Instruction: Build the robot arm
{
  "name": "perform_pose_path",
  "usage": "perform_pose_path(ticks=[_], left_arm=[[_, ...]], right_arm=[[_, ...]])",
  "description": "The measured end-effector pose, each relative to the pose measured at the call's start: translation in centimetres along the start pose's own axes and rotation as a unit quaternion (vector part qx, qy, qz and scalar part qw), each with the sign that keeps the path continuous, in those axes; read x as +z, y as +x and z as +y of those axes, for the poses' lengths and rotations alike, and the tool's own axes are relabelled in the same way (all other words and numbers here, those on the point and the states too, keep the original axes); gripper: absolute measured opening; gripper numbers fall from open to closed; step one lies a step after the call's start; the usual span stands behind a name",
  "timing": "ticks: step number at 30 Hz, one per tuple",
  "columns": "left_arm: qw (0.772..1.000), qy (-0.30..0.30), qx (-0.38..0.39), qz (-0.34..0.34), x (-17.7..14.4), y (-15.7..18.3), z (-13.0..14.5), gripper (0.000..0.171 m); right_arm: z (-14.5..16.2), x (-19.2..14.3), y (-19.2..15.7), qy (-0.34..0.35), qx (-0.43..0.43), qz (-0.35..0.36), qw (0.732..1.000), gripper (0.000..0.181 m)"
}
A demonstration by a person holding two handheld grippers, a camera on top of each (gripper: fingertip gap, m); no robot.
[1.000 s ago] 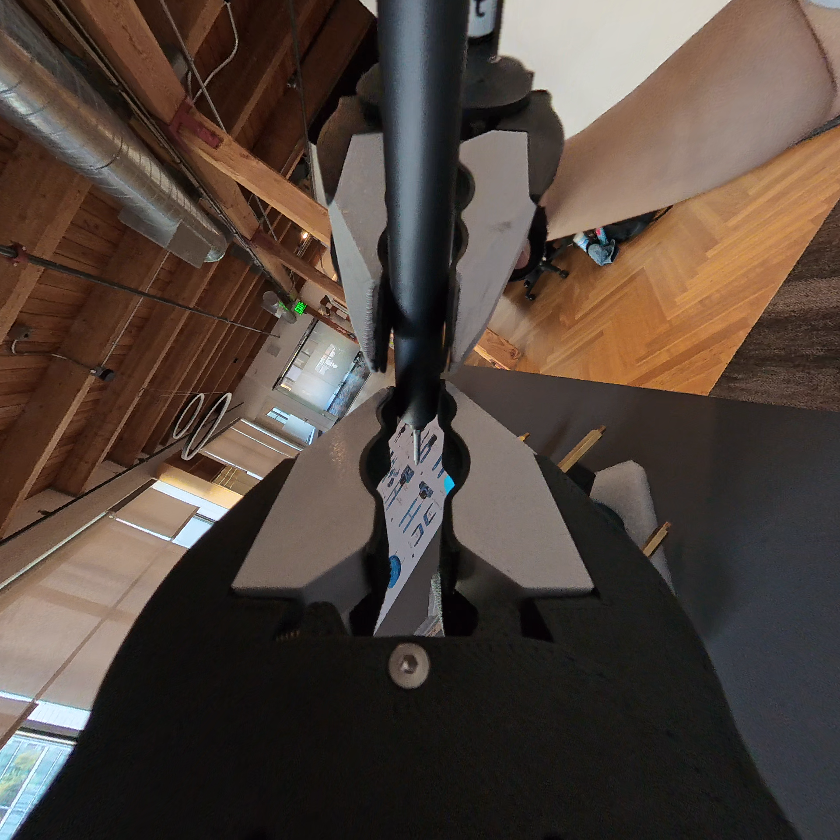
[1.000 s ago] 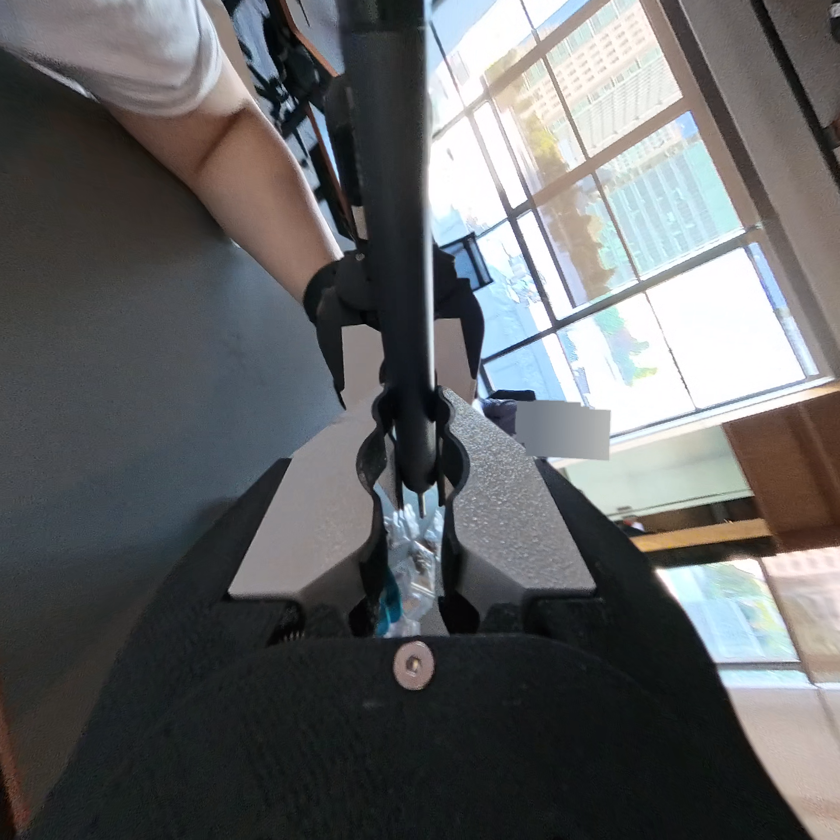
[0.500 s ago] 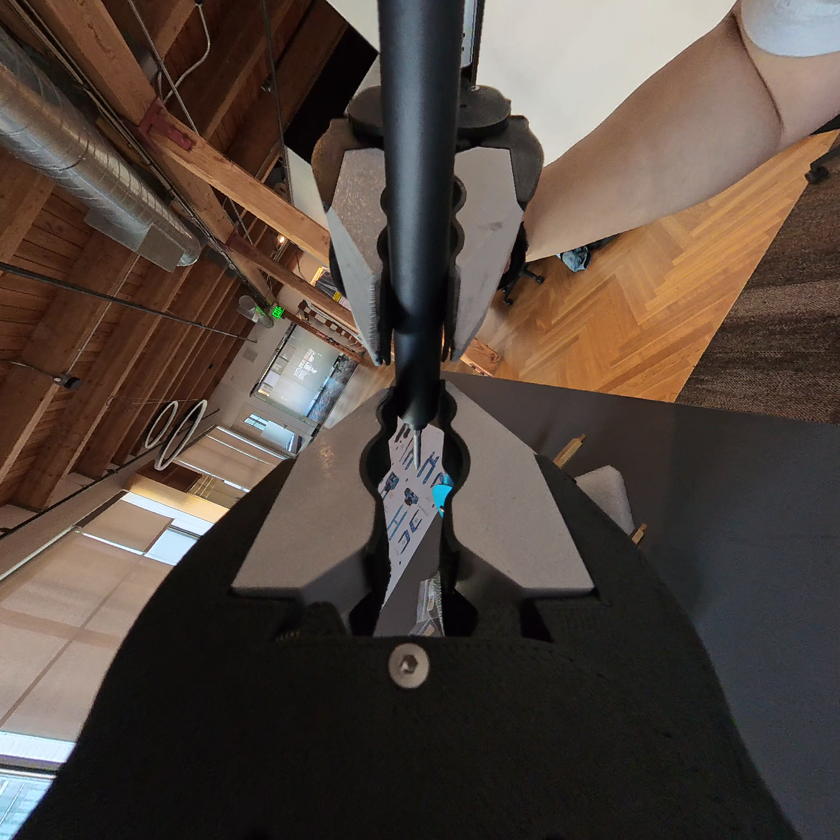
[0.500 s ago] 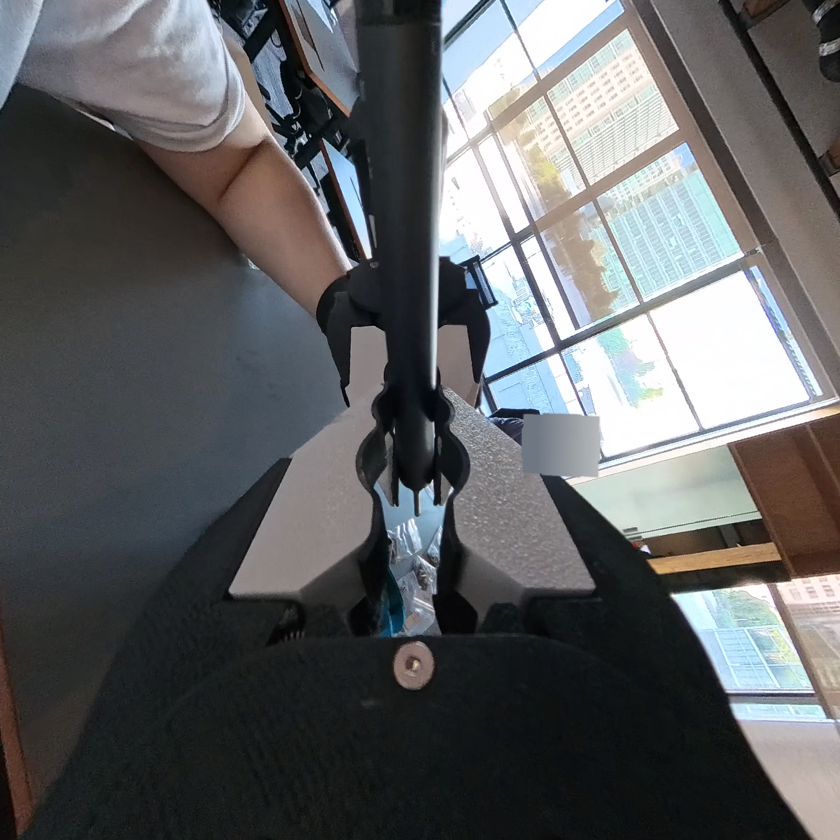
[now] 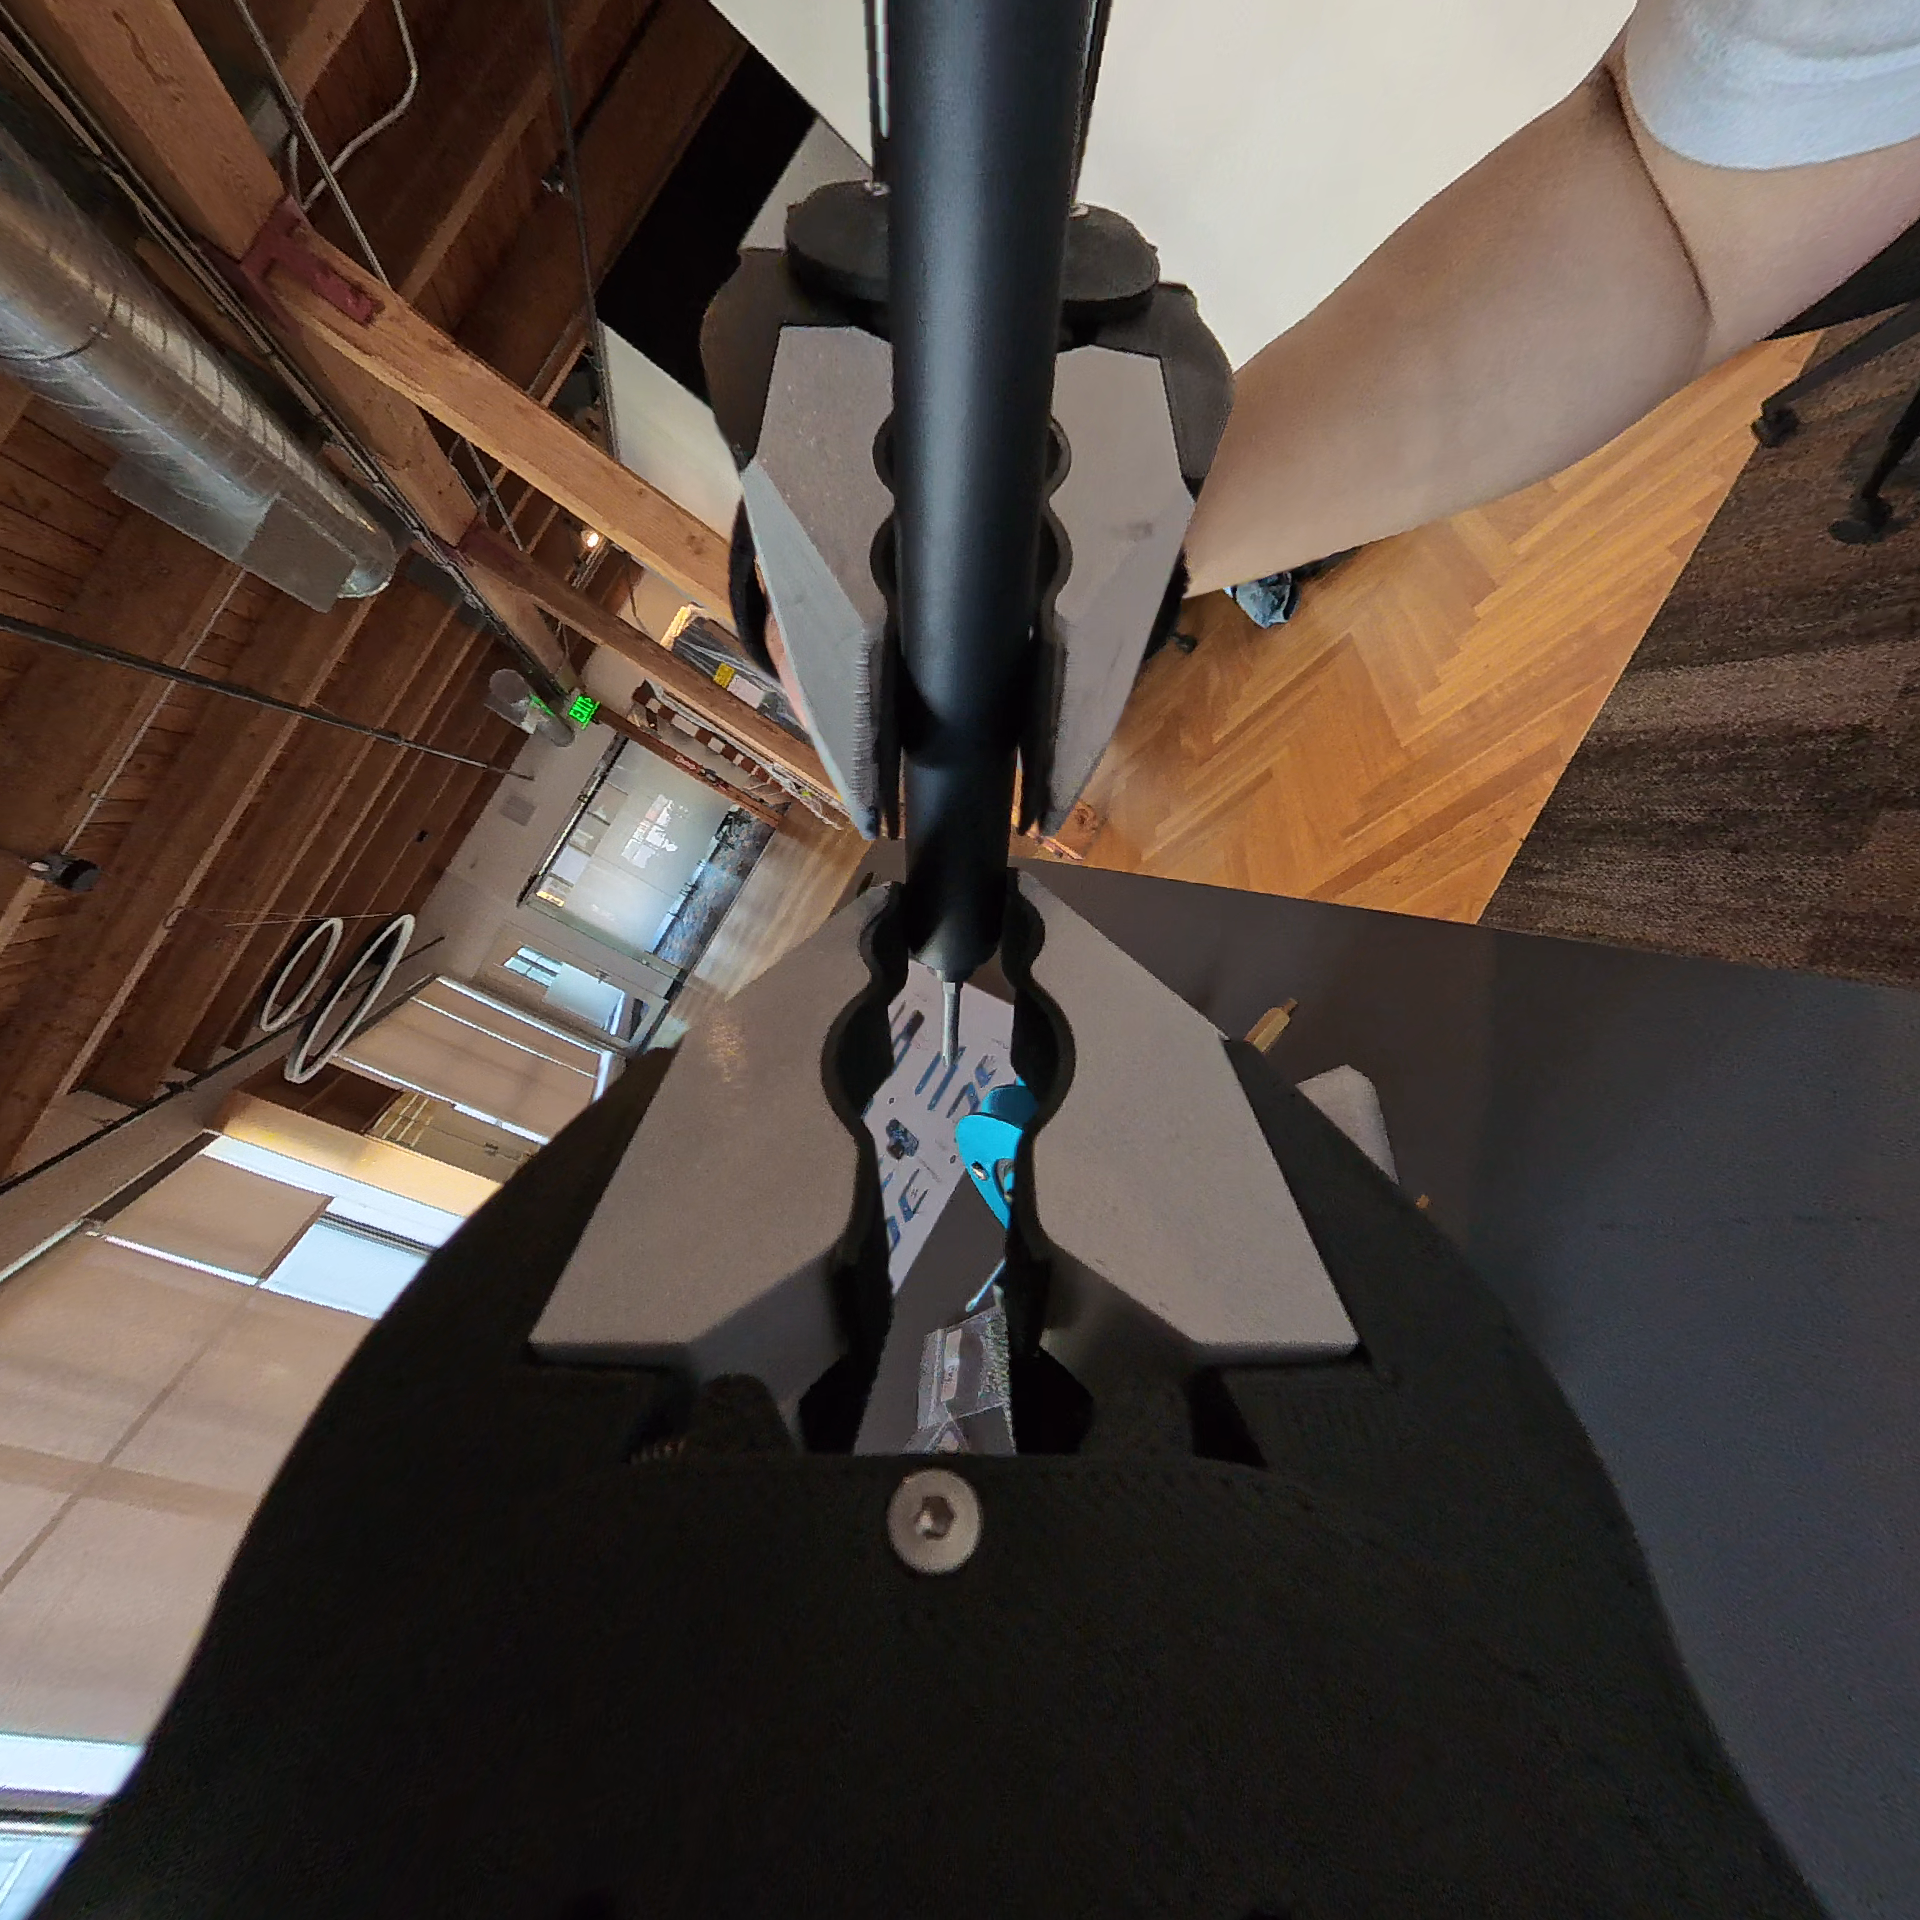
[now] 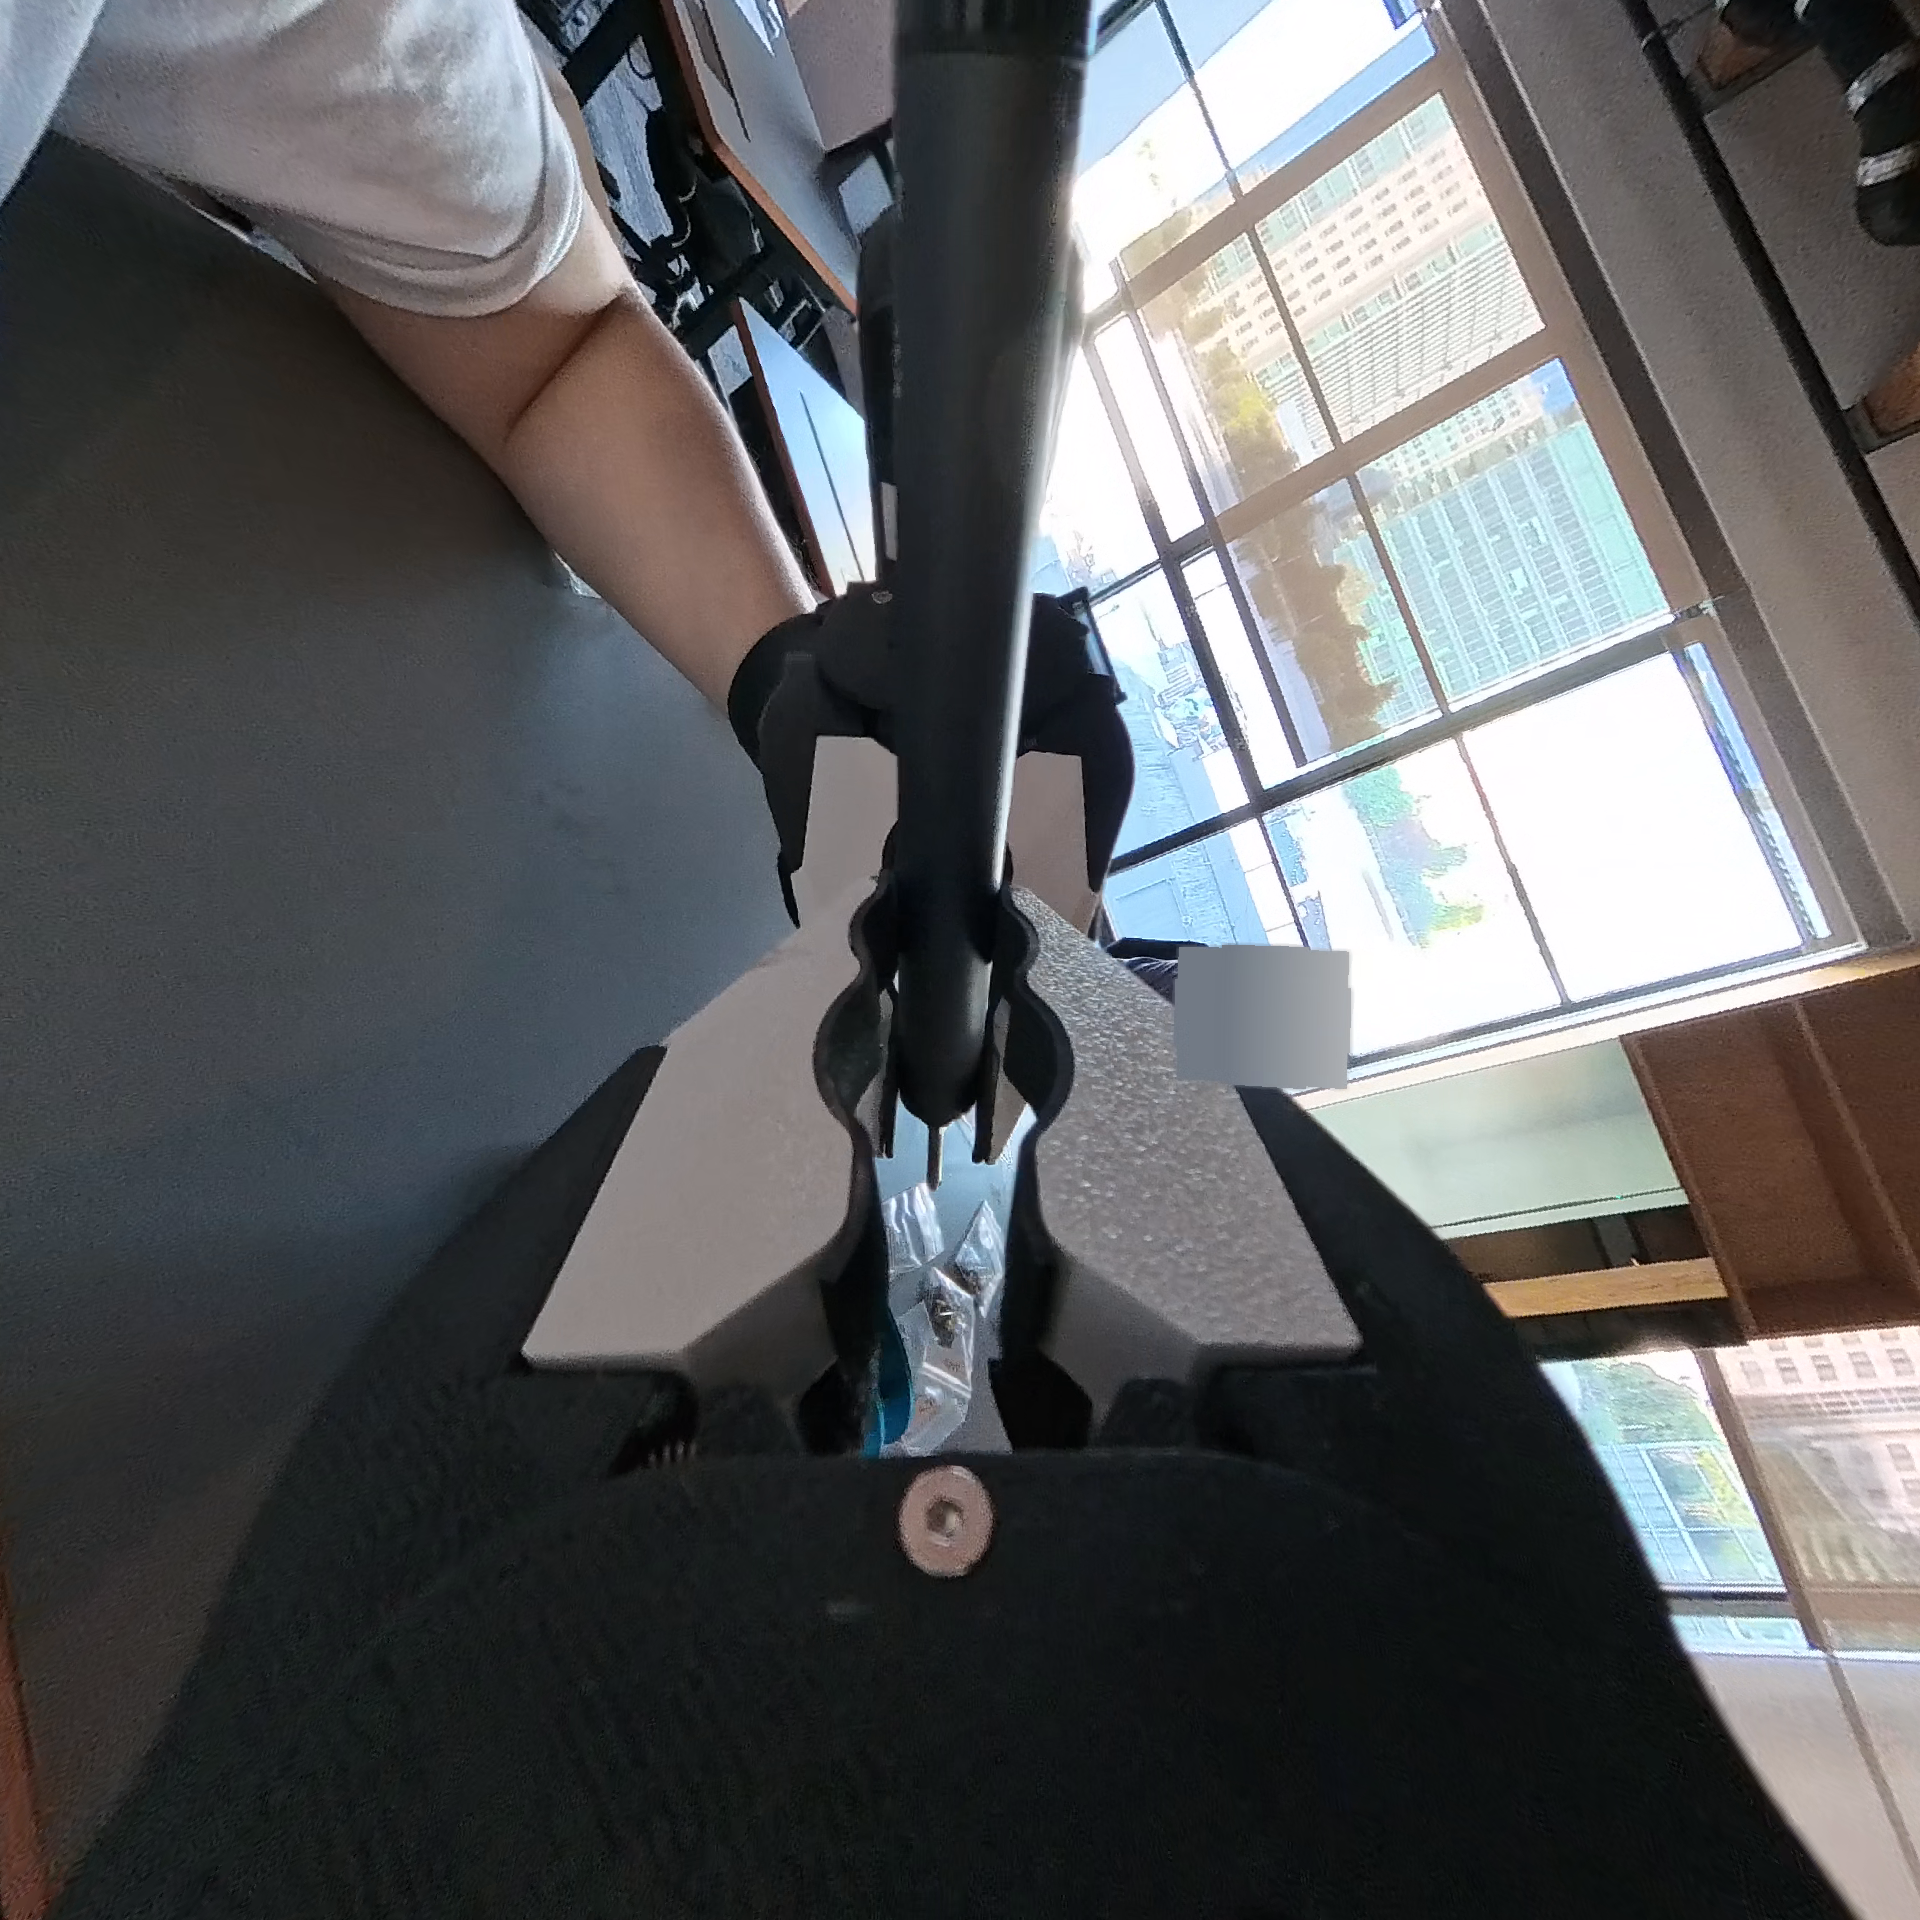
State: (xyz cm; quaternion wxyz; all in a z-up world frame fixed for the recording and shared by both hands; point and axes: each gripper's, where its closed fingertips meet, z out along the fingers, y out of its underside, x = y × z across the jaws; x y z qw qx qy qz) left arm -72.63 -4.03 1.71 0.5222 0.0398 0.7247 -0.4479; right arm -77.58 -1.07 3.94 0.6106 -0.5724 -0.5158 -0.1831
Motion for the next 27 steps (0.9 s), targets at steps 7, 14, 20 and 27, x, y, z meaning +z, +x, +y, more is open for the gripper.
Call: perform_pose_path(ticks=[7,14,20,27], left_arm=[[1.0,0.001,-0.005,0.002,0.0,-0.1,-0.2,0.015],[1.0,-0.003,-0.016,0.008,0.0,-0.2,-0.1,0.015],[0.997,-0.012,-0.073,0.02,-0.4,-1.7,1.4,0.015],[0.987,0.028,-0.143,0.064,-0.4,-2.4,1.9,0.015]], right_arm=[[-0.2,-0.1,0.2,0.002,0.007,0.007,1.0,0.015],[-0.1,-0.2,0.4,0.006,0.027,0.009,1.0,0.015],[1.3,0.6,2.4,0.012,0.134,0.01,0.991,0.015],[2.3,0.7,4.0,0.029,0.223,0.069,0.972,0.016]])
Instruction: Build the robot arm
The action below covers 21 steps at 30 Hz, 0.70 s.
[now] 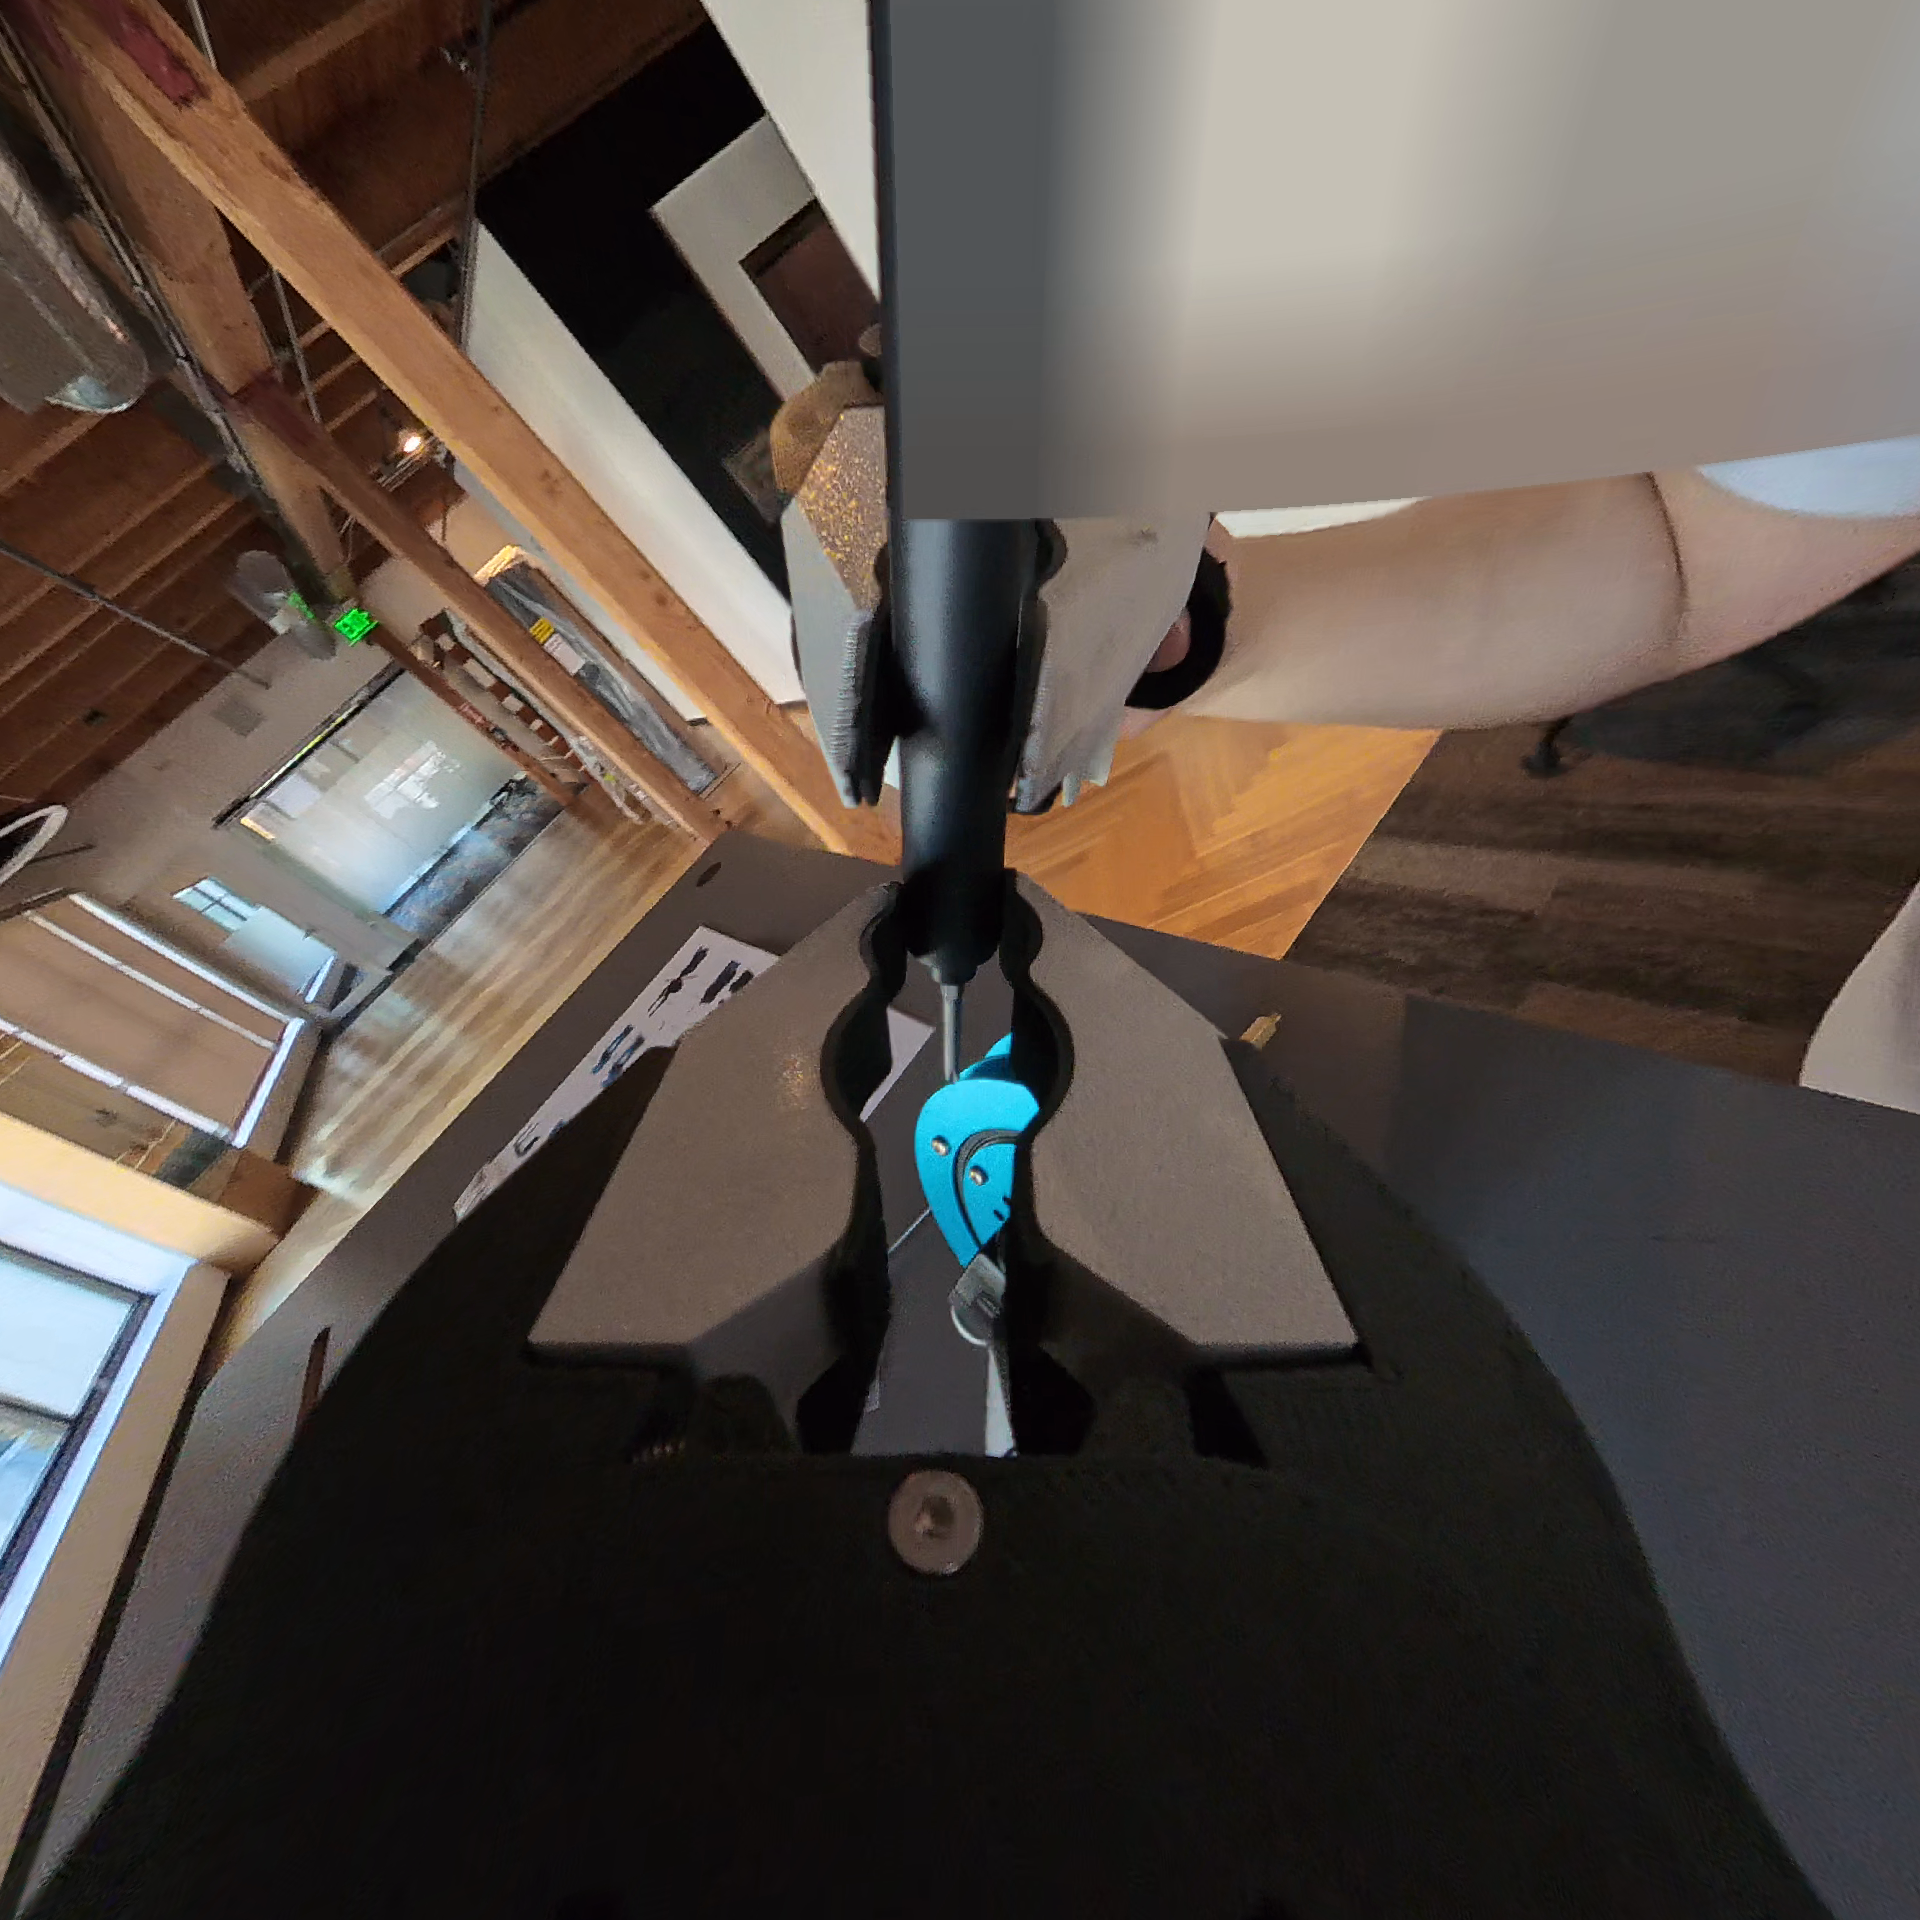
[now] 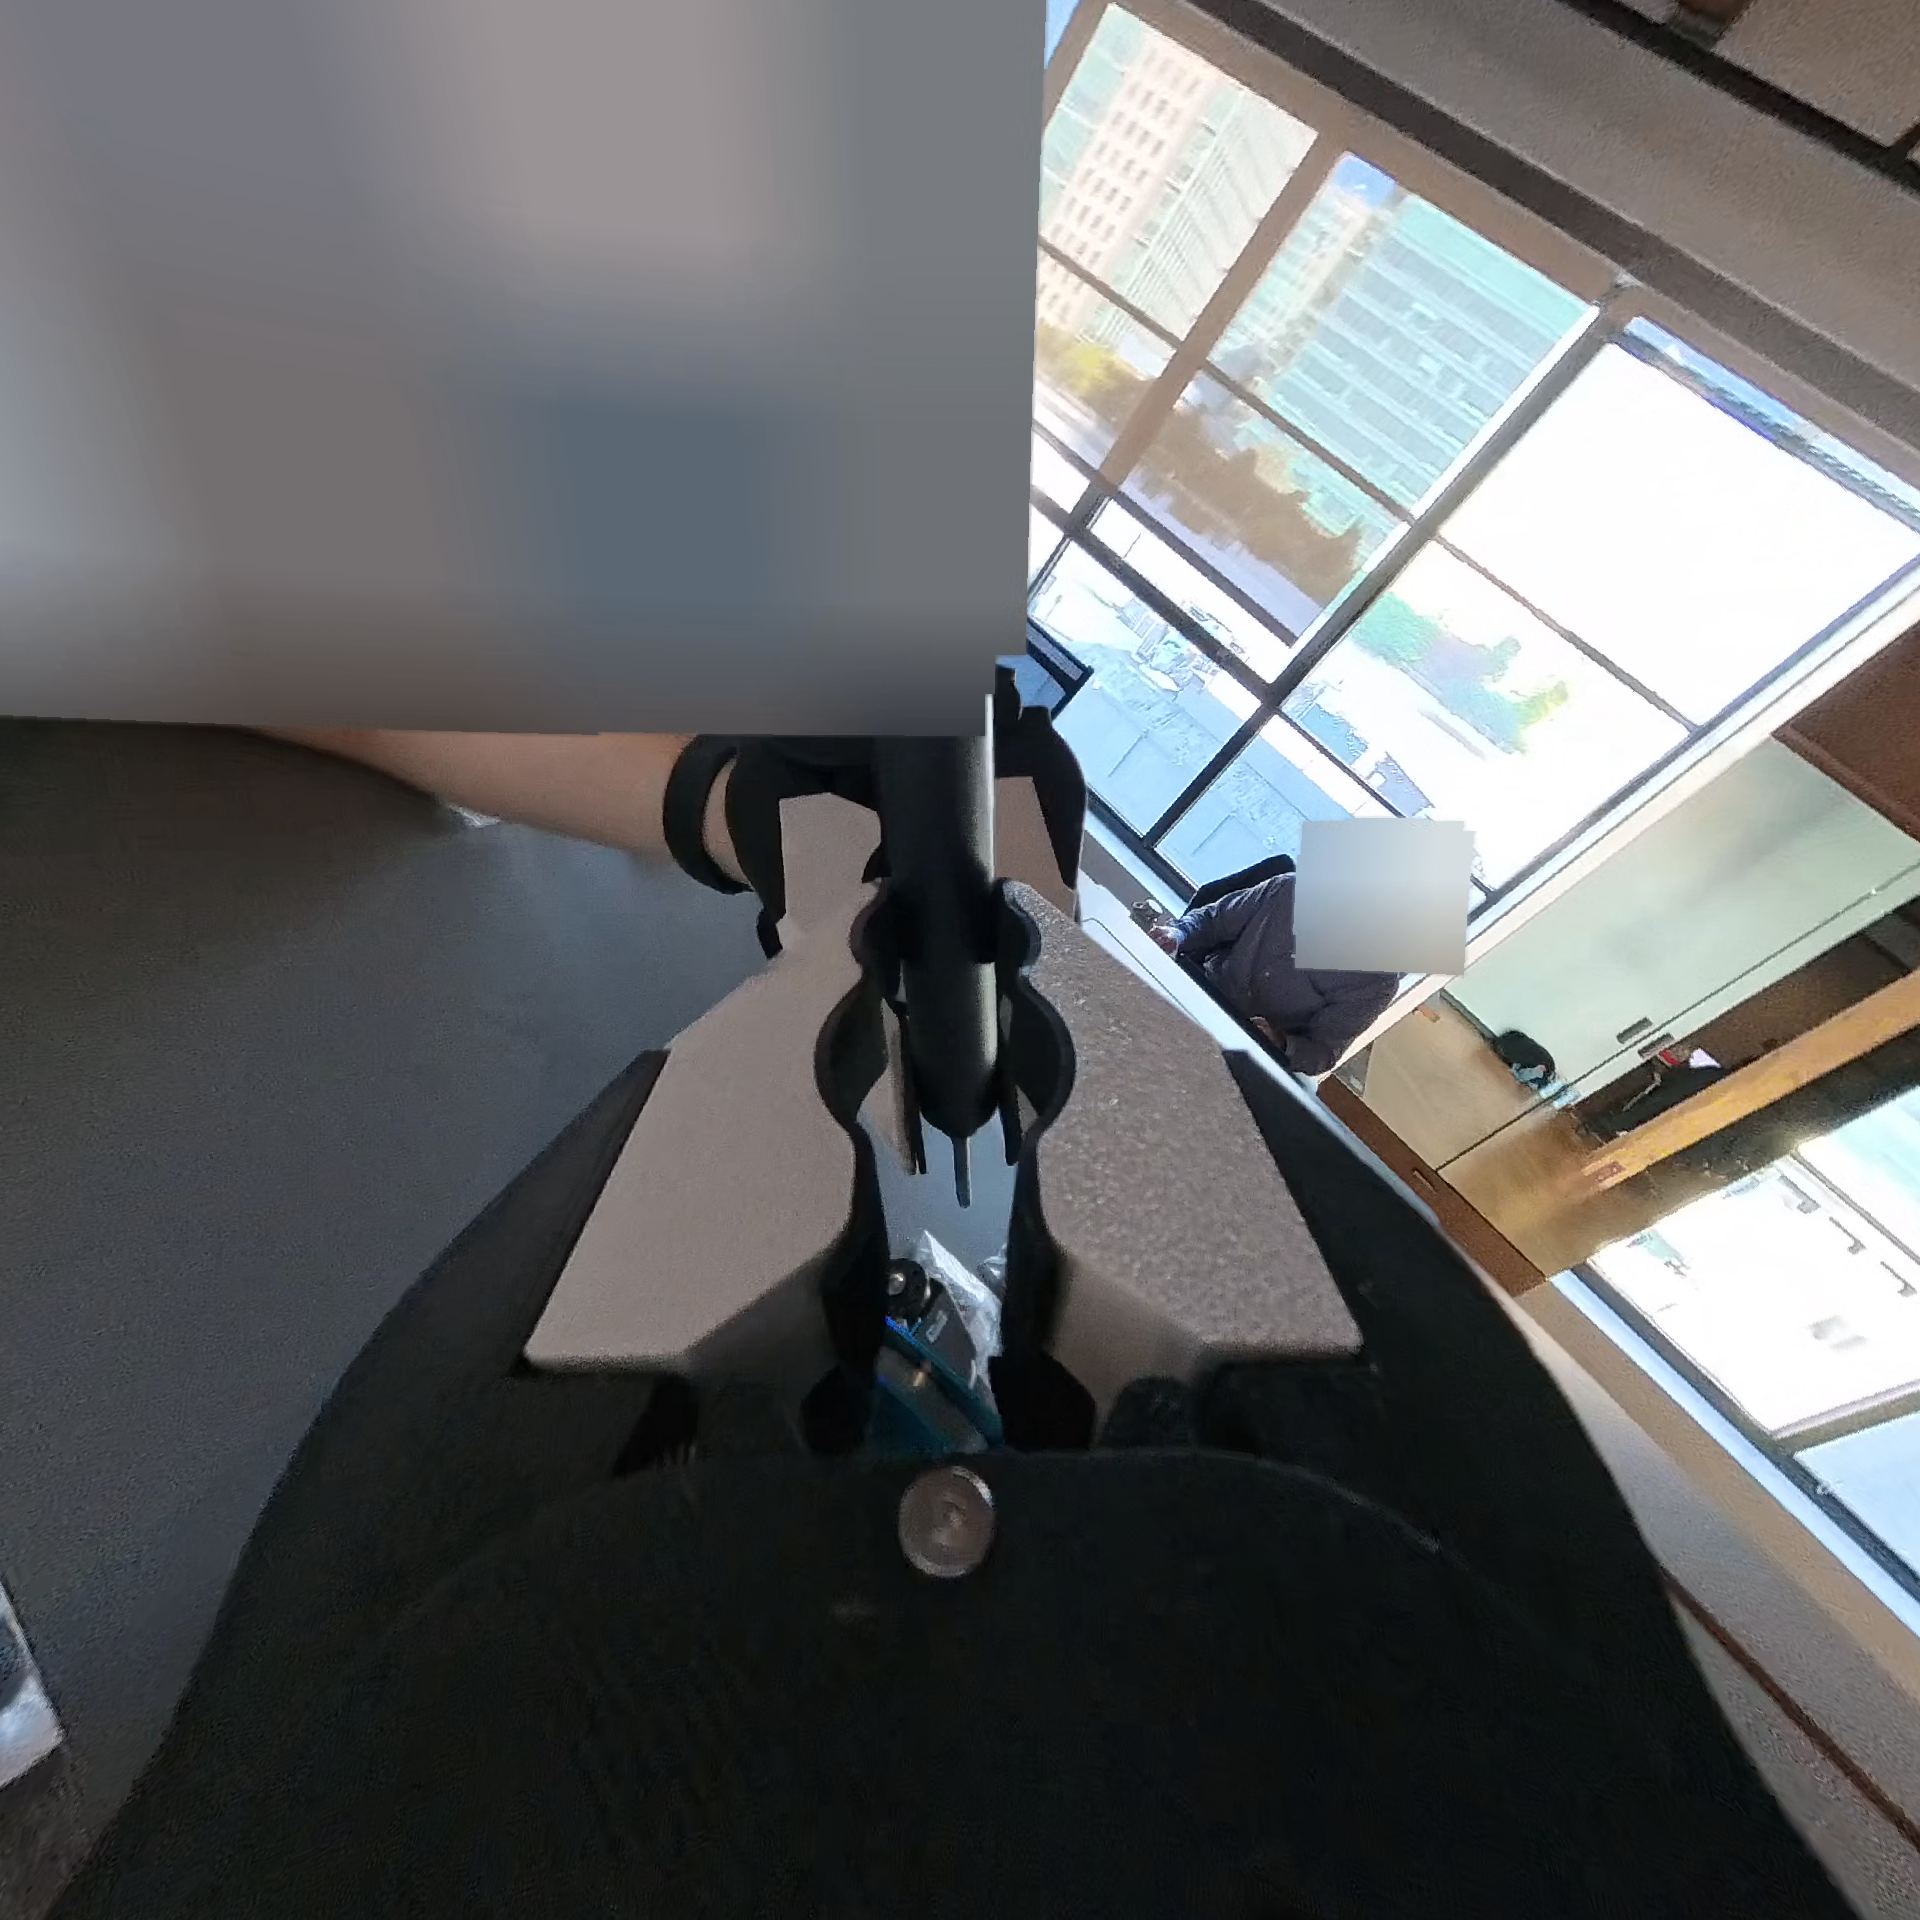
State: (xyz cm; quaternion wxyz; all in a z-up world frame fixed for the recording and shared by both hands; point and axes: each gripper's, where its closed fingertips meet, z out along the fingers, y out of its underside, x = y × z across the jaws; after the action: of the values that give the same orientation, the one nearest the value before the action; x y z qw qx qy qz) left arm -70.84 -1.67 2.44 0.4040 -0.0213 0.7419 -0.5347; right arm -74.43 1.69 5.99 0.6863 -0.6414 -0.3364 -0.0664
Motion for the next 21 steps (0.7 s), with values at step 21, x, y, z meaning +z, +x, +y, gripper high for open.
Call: perform_pose_path(ticks=[21], left_arm=[[0.999,-0.034,0.003,-0.002,0.0,-0.2,1.7,0.016]], right_arm=[[1.5,0.6,0.5,0.012,0.065,0.019,0.998,0.015]])
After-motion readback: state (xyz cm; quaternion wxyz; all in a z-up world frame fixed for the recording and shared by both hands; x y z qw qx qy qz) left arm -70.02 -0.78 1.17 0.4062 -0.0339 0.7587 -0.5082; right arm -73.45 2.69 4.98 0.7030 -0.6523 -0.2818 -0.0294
